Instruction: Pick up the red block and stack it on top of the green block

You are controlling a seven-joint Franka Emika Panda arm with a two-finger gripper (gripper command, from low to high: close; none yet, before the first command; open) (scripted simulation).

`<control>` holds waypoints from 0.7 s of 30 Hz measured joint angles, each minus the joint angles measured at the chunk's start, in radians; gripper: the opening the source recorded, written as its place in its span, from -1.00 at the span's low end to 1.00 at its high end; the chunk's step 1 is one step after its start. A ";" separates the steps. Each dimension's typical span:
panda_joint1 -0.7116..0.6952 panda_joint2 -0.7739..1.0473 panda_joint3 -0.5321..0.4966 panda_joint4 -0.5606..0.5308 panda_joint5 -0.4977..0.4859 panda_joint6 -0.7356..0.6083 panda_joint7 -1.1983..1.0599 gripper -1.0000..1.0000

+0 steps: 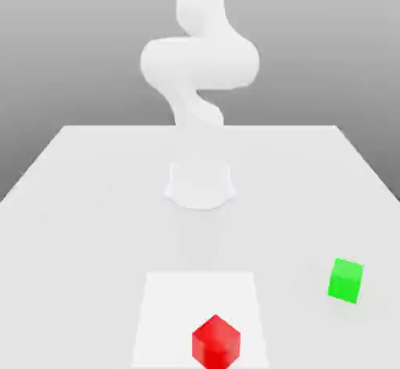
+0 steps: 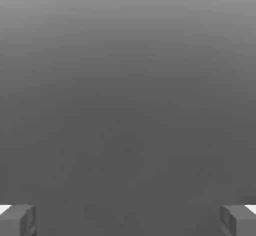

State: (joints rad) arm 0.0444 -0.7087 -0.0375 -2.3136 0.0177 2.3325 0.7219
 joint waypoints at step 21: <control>0.185 0.764 -0.127 -0.114 0.136 0.271 -0.649 0.00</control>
State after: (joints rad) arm 0.2294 0.0557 -0.1648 -2.4273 0.1539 2.6038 0.0731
